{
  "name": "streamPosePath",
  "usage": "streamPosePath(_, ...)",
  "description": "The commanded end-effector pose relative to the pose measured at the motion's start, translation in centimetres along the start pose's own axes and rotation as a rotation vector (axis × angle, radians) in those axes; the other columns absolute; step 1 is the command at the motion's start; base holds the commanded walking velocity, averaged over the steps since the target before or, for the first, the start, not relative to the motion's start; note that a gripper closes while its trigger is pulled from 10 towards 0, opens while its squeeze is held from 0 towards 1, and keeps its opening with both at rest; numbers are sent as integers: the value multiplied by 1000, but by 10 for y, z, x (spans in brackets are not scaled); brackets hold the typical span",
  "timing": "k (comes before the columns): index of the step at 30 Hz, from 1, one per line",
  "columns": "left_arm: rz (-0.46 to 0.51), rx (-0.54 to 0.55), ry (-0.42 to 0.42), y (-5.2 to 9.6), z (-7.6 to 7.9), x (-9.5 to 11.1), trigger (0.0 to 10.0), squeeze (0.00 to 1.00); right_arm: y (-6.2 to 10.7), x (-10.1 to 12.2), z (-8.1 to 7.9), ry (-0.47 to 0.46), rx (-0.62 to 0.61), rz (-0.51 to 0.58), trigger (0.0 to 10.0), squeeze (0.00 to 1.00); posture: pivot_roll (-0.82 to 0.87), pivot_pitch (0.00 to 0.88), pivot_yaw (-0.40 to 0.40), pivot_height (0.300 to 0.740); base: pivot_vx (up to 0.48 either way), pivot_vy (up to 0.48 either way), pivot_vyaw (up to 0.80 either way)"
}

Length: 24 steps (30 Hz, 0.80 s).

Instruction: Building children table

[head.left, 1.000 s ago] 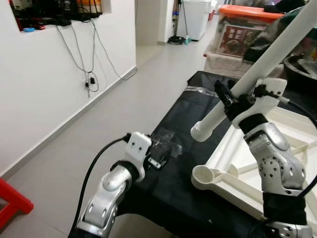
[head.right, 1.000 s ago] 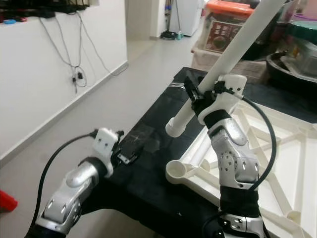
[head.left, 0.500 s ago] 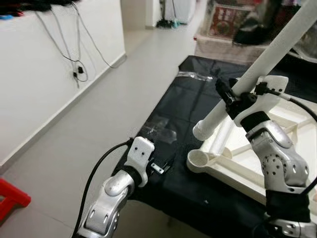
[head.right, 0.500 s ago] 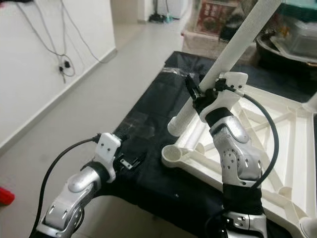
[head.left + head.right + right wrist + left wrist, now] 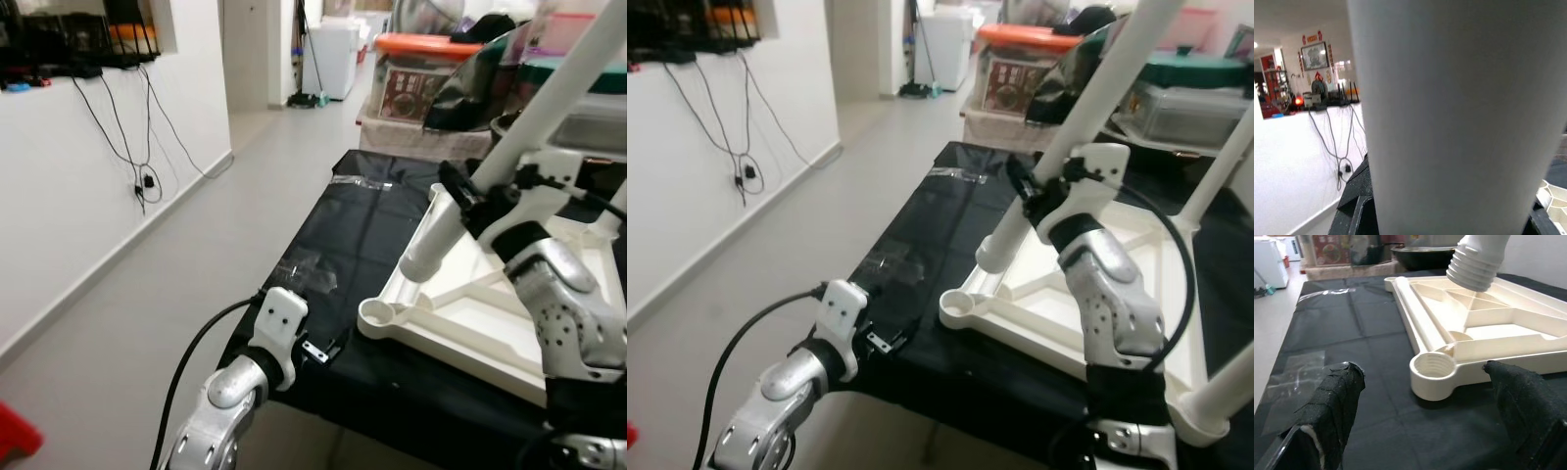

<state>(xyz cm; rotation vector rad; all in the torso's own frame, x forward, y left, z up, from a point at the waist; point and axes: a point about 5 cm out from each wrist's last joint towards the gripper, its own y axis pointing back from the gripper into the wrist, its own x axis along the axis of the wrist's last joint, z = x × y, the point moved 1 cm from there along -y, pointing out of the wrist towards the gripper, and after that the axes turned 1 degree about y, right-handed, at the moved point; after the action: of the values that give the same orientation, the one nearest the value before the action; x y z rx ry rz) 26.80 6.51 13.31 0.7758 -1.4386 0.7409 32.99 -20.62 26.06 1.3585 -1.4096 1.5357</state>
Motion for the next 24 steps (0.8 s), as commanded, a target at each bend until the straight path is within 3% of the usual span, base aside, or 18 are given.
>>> streamPosePath(1, 1, -5, 12, 1, 2, 2, 10000, 0, 2, -1, -3, 8, -4, 3, 10000, 0, 48, 0, -82, 740, 0, 0, 0)
streamPosePath(24, 25, 25, -4, -2, -1, 6, 10000, 0, 3, -7, -15, 13, 15, -2, 10000, 0, 45, 0, -79, 740, 0, 0, 0)
